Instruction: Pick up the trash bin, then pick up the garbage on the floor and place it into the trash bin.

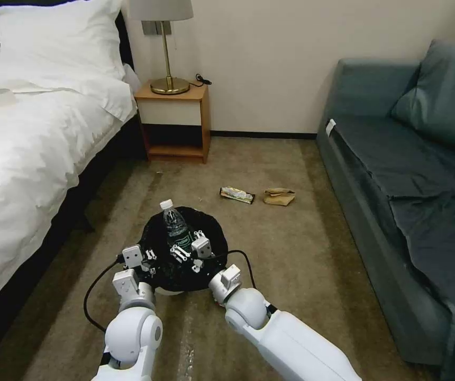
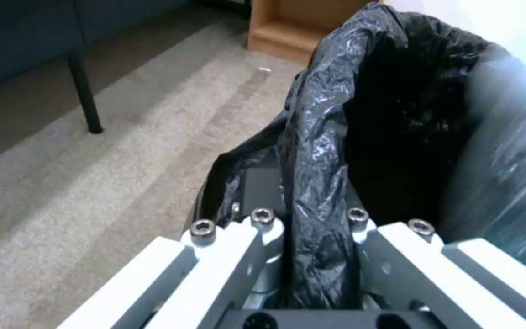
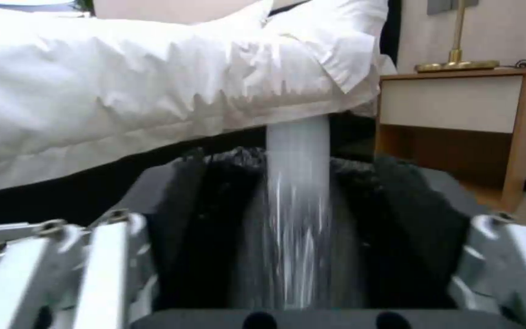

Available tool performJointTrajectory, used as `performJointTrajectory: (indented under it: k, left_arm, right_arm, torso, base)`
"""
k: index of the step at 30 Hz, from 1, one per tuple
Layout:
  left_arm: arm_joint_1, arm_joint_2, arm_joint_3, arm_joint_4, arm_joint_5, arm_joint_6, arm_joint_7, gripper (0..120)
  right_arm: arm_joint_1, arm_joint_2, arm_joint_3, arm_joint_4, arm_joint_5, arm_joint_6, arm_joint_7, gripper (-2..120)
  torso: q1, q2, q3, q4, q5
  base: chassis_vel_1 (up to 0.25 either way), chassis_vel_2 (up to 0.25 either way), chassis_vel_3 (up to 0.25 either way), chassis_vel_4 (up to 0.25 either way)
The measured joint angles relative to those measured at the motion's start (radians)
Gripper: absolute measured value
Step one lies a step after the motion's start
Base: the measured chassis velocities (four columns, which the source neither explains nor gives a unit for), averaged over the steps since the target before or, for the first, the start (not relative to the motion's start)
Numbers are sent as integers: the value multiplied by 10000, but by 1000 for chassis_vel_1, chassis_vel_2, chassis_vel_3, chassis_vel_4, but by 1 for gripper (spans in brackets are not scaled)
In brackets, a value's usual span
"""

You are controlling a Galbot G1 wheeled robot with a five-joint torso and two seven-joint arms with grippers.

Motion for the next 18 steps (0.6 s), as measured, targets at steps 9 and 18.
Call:
performJointTrajectory:
  k: [9,18]
  left_arm:
    - [-17,20,-3,13,-1,0,5,4]
    - [13,44,-66,-47,-16,-18,54,4]
  right_arm:
    - [23,1,192,61,-1,-71,19,99]
    - [665,230,1288,-177,-136,-1006,1141,100]
  torso:
    - [0,0,0,0,0]
    - [0,0,0,2,1]
  base:
    - [0,0,0,0]
    - [0,0,0,0]
